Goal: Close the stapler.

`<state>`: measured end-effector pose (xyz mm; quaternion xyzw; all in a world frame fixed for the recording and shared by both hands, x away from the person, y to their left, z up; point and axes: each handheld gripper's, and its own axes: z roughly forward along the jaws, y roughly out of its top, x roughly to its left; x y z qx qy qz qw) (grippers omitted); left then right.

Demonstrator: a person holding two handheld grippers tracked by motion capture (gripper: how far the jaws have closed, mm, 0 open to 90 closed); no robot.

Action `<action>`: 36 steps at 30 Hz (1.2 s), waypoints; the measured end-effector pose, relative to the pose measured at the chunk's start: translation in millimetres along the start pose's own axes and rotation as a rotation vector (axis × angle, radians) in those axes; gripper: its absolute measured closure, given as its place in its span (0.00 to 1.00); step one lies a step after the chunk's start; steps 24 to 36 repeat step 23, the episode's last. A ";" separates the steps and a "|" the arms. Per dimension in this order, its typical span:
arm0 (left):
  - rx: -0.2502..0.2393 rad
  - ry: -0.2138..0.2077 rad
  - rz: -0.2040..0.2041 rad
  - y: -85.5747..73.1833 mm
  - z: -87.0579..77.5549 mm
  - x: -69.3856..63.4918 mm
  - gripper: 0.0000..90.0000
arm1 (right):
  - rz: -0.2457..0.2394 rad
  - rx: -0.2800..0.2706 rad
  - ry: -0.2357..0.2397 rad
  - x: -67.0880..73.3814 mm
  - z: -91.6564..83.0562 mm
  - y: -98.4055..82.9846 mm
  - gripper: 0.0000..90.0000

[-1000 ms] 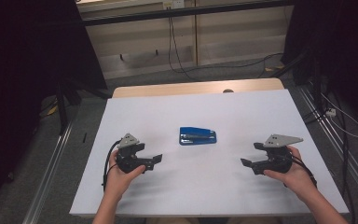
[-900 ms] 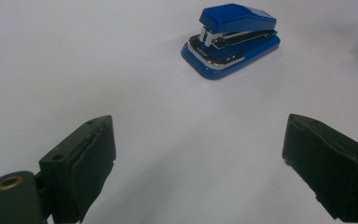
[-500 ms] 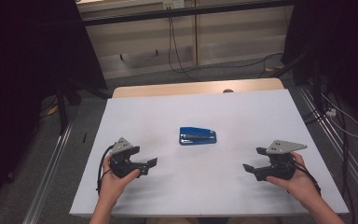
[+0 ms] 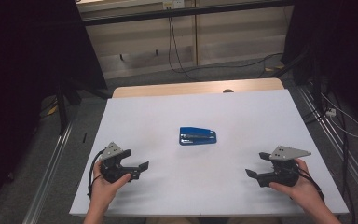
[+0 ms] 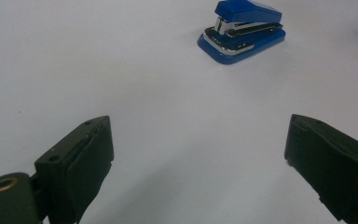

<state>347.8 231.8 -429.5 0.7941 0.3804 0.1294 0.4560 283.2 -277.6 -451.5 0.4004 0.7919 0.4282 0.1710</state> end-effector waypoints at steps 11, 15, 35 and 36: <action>-0.010 0.010 0.016 -6.8 -9.3 3.6 0.08 | 0.011 -0.021 -0.010 0.2 -3.1 -6.6 0.18; -0.001 0.014 0.024 -9.5 -10.6 3.3 0.08 | 0.005 -0.026 -0.009 0.3 -3.7 -8.7 0.18; 0.009 0.011 0.026 -12.0 -9.8 3.4 0.08 | 0.015 -0.044 -0.002 -0.8 -6.5 -9.8 0.17; 0.009 0.011 0.026 -12.0 -9.8 3.4 0.08 | 0.015 -0.044 -0.002 -0.8 -6.5 -9.8 0.17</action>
